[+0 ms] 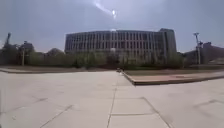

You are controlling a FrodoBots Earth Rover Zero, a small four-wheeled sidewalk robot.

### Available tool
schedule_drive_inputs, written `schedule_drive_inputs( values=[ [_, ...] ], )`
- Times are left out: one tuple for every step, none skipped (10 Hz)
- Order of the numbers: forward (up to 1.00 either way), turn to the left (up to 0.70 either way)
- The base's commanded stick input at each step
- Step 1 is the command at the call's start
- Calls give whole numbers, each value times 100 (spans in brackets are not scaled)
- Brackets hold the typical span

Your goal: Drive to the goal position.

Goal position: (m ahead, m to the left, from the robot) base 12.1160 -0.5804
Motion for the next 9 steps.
schedule_drive_inputs(
  values=[
    [70,0],
    [70,0],
    [70,0],
    [70,0],
    [70,0],
    [70,0],
    [70,0],
    [70,0],
    [70,0]
  ],
)
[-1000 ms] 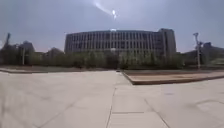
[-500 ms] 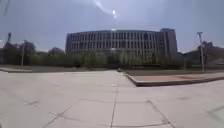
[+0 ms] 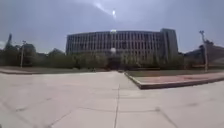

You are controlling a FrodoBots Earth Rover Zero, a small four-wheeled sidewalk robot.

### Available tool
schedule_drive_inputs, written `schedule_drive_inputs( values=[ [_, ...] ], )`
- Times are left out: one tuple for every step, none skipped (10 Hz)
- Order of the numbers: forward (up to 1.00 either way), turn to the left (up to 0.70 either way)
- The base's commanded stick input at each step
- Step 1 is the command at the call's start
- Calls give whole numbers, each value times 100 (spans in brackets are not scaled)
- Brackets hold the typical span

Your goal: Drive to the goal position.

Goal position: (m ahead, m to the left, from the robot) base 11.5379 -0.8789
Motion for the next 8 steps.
schedule_drive_inputs(
  values=[
    [70,0],
    [70,0],
    [70,-2],
    [70,-7],
    [70,-35],
    [70,-26],
    [70,0],
    [70,0]
  ],
)
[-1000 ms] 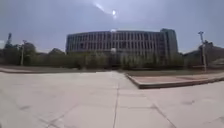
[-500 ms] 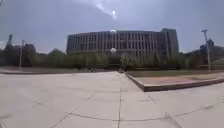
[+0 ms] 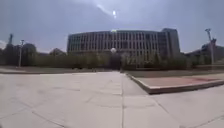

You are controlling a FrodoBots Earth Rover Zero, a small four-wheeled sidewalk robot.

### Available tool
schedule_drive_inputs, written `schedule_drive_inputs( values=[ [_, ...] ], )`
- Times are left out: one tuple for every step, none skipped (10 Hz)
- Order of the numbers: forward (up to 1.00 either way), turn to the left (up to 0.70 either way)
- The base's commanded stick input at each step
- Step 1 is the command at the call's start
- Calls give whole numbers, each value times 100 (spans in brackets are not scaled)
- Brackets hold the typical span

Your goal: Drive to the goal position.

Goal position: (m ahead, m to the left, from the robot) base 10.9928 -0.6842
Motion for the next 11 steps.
schedule_drive_inputs(
  values=[
    [70,0],
    [70,0],
    [70,0],
    [70,0],
    [70,0],
    [70,0],
    [70,0],
    [70,0],
    [70,0],
    [70,0],
    [70,0]
  ],
)
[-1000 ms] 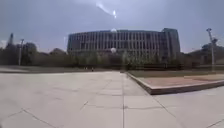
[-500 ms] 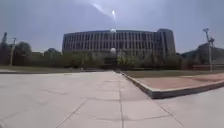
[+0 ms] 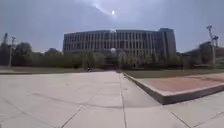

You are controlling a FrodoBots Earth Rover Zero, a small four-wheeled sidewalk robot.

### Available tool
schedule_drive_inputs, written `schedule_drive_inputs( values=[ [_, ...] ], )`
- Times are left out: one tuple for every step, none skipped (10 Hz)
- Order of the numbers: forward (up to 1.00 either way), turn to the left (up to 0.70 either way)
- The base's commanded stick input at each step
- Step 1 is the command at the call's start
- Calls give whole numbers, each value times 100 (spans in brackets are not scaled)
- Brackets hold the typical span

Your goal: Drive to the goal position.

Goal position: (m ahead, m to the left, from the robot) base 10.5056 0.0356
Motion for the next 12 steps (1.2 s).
schedule_drive_inputs(
  values=[
    [70,0],
    [70,0],
    [70,0],
    [70,0],
    [70,0],
    [70,0],
    [70,0],
    [70,0],
    [70,0],
    [70,0],
    [70,0],
    [70,0]
  ],
)
